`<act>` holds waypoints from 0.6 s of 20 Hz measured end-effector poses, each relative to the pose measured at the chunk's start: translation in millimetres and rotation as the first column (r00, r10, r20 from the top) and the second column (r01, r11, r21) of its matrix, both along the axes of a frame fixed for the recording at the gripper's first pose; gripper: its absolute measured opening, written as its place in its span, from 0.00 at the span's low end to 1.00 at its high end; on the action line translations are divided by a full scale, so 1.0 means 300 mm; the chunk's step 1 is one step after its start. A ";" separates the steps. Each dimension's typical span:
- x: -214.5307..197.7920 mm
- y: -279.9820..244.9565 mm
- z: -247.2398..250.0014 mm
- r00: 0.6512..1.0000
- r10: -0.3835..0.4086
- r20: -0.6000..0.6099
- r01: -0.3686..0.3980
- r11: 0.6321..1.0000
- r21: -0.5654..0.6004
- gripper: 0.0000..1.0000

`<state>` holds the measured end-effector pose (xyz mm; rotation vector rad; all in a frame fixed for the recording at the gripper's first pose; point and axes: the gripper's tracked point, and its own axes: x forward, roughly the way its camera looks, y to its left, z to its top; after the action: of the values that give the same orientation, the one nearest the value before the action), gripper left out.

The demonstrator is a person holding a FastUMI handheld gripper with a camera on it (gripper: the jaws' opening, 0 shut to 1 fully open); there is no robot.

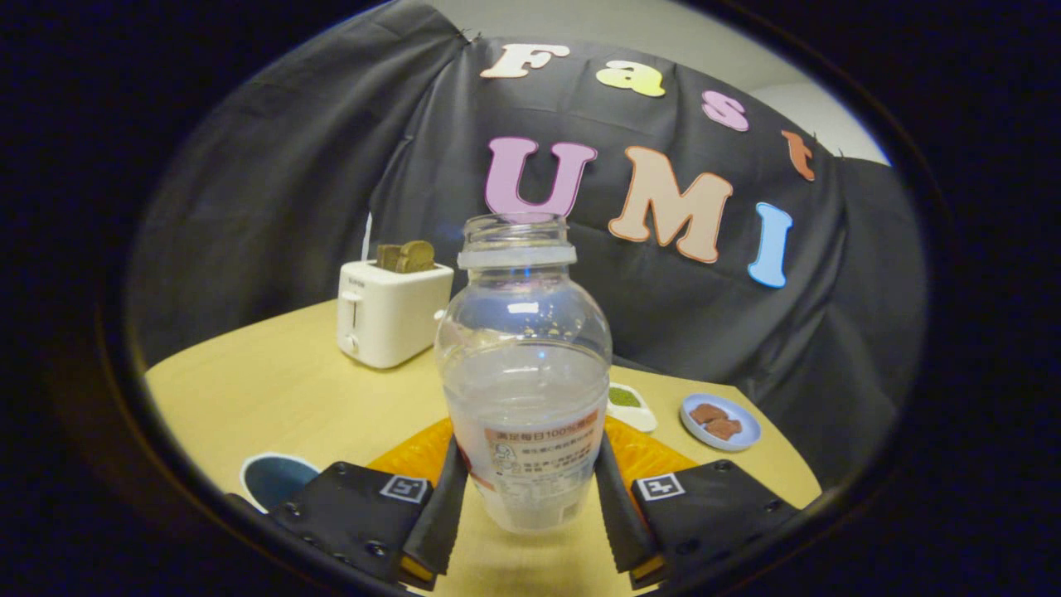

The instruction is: Take the bottle from table, then pour the juice into the cup, finally place the bottle on the coaster

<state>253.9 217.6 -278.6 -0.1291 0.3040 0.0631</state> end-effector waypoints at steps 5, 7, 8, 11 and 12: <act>0.100 0.022 -0.087 1.000 0.018 -0.018 -0.017 0.998 0.057 0.77; 0.113 0.019 -0.135 0.999 0.023 -0.029 -0.022 0.998 0.051 0.77; 0.112 0.016 -0.155 0.999 0.025 -0.034 -0.023 0.999 0.046 0.77; 0.128 -0.004 -0.181 0.999 0.011 -0.030 -0.009 0.998 0.060 0.77; 0.135 -0.006 -0.192 0.999 0.009 -0.033 -0.006 0.997 0.079 0.77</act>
<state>294.5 215.8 -336.2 -0.0507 0.3342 0.0846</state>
